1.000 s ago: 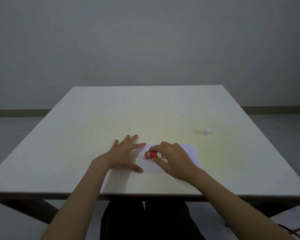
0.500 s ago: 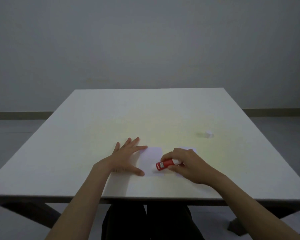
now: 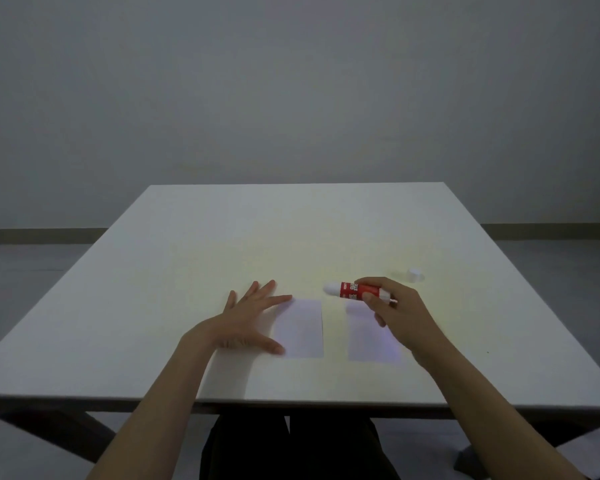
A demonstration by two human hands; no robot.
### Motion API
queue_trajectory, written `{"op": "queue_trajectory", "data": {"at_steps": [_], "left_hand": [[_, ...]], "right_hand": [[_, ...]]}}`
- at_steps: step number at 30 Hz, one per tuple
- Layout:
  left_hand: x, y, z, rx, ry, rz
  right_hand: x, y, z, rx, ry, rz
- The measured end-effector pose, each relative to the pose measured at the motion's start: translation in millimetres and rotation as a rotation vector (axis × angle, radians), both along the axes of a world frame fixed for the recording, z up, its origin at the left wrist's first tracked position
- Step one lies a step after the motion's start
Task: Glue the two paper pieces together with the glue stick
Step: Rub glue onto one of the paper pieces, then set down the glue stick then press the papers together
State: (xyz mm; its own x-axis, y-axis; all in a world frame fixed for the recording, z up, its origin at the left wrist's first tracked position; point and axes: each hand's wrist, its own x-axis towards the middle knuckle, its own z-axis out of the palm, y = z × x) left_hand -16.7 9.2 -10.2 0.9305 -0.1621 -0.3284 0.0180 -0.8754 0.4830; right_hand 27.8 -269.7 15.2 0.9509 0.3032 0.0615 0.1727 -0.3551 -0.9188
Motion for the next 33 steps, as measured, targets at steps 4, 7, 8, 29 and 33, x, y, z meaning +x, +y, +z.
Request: {"op": "queue_trajectory", "data": {"at_steps": [4,7,8,29,33], "left_hand": [[-4.9,-3.6,10.2,-0.137,-0.017,0.073],[-13.4,-26.6,24.7,-0.385,-0.218,0.214],[-16.2,-39.5,31.2,-0.463,-0.289,0.238],[-30.4,-100.9,60.9,-0.958,-0.541,0.768],[-31.9,-102.8,61.9,-0.947,-0.556,0.789]], "right_hand": [[-17.1,6.0,7.3,0.719,0.64,0.016],[-31.0,19.3,9.7,0.915,0.841,0.129],[-35.4,25.7,10.3,0.939,0.855,0.177],[-58.4,59.2,9.2,-0.249,-0.2,-0.089],[-55.1,60.6,3.4,-0.238,-0.23,-0.057]]}}
